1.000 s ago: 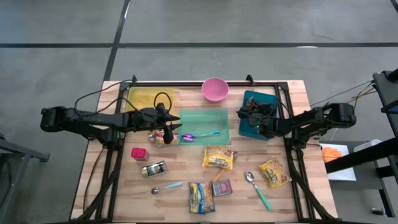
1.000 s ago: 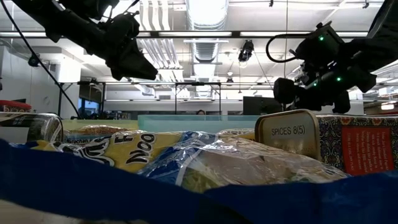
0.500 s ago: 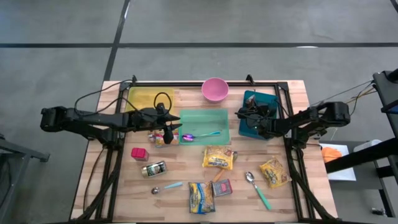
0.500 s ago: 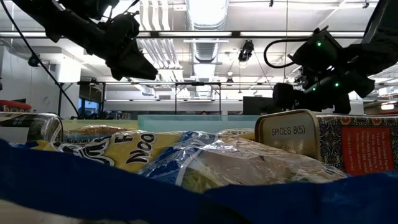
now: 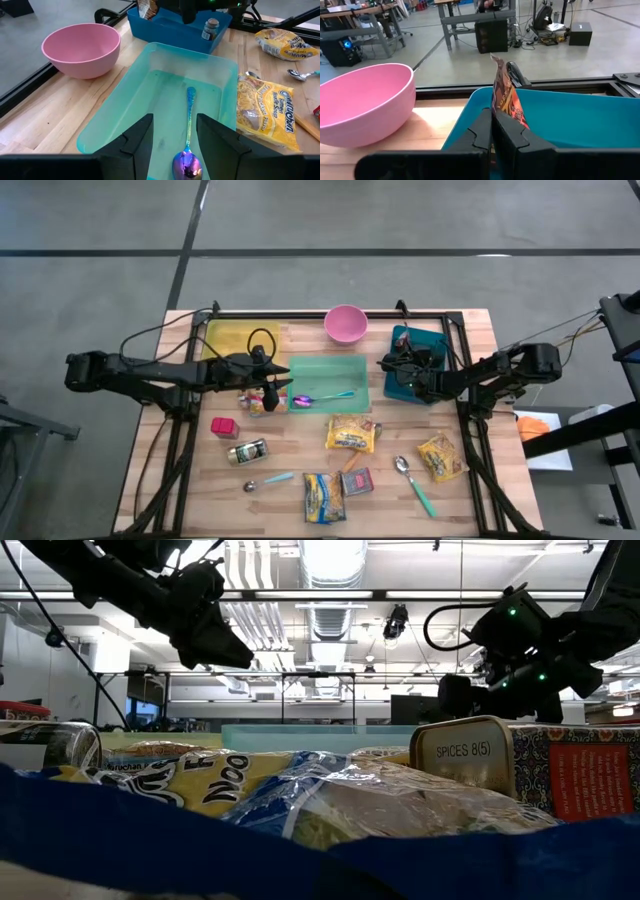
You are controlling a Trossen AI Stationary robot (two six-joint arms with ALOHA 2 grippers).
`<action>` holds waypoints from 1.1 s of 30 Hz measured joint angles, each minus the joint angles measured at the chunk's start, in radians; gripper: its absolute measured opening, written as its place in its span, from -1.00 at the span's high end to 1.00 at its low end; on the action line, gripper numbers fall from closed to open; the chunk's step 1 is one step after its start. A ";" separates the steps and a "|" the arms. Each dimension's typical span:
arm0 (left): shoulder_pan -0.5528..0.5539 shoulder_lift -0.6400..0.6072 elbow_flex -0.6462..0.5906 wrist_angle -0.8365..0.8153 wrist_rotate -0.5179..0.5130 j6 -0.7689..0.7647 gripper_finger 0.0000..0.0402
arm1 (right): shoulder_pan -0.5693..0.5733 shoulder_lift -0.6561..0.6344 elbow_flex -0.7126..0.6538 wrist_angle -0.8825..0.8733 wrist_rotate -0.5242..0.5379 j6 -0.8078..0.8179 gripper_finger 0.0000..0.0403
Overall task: Pick & Place Food Item
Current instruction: Put the orange seasoning pack into the blue bin
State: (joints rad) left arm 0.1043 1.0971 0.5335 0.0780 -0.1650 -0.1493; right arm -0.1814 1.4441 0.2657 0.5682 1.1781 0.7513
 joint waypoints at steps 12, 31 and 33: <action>0.000 0.000 0.000 0.000 0.000 0.003 0.21 | 0.000 0.000 0.000 -0.001 -0.001 -0.003 0.96; 0.000 0.000 0.000 0.000 0.000 0.011 0.21 | 0.001 -0.001 0.000 -0.002 -0.062 -0.034 0.94; 0.000 0.000 0.000 0.000 0.000 0.011 0.21 | 0.000 -0.001 0.000 -0.001 -0.065 -0.037 0.89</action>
State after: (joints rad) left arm 0.1043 1.0969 0.5335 0.0776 -0.1650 -0.1387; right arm -0.1810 1.4429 0.2657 0.5667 1.1130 0.7140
